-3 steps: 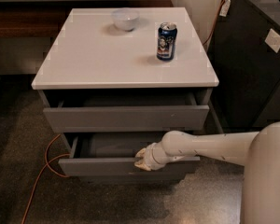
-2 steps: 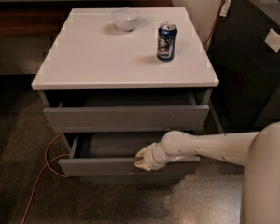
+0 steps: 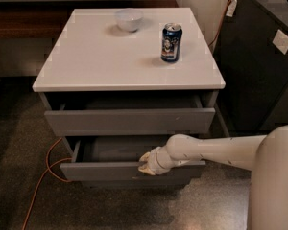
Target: Open middle drawer
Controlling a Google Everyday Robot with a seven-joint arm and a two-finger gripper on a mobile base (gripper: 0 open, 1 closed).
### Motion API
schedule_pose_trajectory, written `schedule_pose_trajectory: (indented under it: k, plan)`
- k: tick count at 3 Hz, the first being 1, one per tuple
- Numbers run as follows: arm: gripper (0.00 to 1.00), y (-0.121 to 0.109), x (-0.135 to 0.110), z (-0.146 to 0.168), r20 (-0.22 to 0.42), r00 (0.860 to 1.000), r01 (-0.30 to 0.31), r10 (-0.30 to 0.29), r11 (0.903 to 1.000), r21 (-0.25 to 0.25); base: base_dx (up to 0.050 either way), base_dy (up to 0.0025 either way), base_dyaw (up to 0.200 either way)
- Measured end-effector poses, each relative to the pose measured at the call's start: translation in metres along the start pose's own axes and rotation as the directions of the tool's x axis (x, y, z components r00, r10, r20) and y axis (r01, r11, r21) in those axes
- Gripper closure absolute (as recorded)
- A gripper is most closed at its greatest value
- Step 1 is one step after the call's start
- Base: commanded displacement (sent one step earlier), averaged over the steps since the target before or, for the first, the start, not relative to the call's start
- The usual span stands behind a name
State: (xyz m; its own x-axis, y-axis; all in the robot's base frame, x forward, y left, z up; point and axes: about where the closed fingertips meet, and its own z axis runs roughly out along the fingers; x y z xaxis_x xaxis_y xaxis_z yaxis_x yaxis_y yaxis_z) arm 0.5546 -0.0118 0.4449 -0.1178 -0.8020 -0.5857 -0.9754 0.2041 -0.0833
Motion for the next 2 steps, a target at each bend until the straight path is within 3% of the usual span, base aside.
schedule_pose_trajectory:
  k: [1,2]
  plan:
    - [0.50,0.0039,-0.0002,-0.0005,0.001,1.000,0.004,-0.004,1.0000,-0.004,0.000,0.00000,0.000]
    - [0.27,0.0039,-0.0002,-0.0005,0.001,1.000,0.004,-0.004,1.0000,-0.004,0.000,0.00000,0.000]
